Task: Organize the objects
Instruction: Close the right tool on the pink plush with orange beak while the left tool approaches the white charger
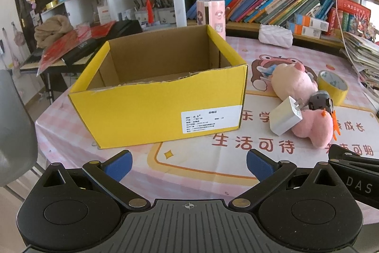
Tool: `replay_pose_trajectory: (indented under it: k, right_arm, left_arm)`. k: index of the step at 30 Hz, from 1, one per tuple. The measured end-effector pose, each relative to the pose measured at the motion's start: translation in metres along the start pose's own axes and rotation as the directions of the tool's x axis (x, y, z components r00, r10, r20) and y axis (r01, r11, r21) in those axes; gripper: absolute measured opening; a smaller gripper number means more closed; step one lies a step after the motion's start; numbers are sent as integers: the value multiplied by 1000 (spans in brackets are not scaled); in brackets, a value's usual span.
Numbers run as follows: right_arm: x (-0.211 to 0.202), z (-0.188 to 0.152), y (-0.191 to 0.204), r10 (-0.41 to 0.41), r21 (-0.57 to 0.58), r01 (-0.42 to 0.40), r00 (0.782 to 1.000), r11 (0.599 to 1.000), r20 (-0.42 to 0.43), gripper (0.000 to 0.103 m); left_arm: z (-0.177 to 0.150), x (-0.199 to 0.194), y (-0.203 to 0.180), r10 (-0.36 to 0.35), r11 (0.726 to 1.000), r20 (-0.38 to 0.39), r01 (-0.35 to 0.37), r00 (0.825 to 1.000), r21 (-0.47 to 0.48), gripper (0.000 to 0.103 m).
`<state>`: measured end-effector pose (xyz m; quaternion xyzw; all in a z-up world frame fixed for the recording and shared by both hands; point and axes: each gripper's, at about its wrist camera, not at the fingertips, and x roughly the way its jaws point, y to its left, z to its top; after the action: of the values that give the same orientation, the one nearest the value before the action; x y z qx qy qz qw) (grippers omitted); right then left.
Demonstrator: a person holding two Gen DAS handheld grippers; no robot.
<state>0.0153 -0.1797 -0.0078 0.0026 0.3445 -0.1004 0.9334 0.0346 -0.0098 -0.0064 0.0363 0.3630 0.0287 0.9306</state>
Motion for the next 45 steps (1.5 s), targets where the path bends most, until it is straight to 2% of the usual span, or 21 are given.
replay_pose_trajectory:
  k: [12, 19, 28, 40, 45]
  right_arm:
    - [26, 16, -8, 45, -33, -46, 999, 998, -20, 102]
    - [41, 26, -16, 101, -54, -103, 994, 993, -29, 100]
    - [62, 42, -28, 195, -94, -197, 980, 976, -33, 91]
    - [91, 51, -49, 268, -112, -275, 961, 955, -74, 90]
    - [100, 51, -51, 299, -127, -310, 950, 942, -94, 81]
  left_arm:
    - [11, 17, -13, 18, 999, -31, -19, 999, -27, 103]
    - [17, 27, -22, 14, 999, -51, -16, 999, -44, 103]
    - [23, 34, -35, 14, 997, -53, -18, 998, -69, 103]
    - [26, 38, -55, 59, 993, -75, -66, 995, -100, 103]
    - [25, 38, -60, 59, 992, -73, -67, 996, -108, 103]
